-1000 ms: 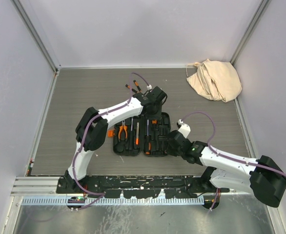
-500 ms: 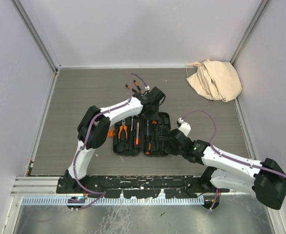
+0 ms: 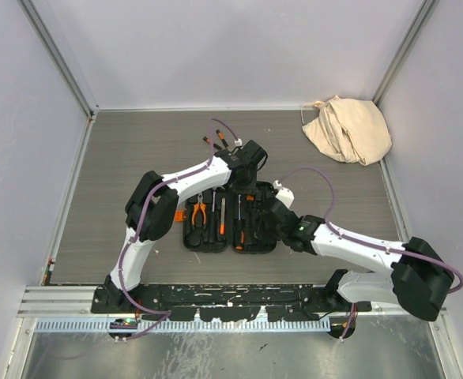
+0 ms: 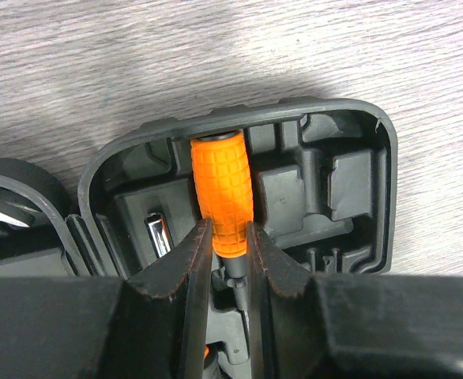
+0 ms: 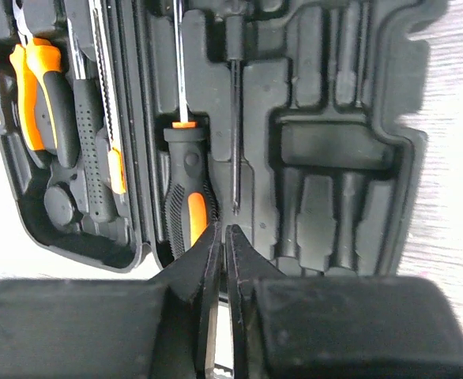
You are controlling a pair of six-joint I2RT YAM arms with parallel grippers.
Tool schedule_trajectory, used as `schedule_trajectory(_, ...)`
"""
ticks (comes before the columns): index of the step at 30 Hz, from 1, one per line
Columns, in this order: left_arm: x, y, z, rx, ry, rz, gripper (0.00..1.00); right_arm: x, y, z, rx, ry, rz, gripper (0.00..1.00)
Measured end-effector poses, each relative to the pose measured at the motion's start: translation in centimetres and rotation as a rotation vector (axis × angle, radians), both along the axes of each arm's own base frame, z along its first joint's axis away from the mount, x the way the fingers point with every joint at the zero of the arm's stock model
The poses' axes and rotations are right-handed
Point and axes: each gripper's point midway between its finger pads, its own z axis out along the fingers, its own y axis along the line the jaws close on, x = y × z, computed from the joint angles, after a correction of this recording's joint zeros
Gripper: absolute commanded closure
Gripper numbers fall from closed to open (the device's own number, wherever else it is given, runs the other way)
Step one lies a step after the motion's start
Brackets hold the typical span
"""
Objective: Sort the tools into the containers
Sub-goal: Adjust the screwdriver in the storage box.
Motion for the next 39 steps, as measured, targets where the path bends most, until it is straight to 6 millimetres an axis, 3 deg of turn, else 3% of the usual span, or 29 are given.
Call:
schedule_trajectory(6, 0.0, 0.0, 0.0, 0.0, 0.001, 0.0, 0.78, 0.8, 1.1, -0.4, -0.012, 0.017, 0.011, 0.9)
schedule_trajectory(39, 0.1, -0.1, 0.0, -0.007, -0.001, 0.0, 0.81, 1.4, 1.1, -2.8, -0.094, 0.049, 0.038, 0.93)
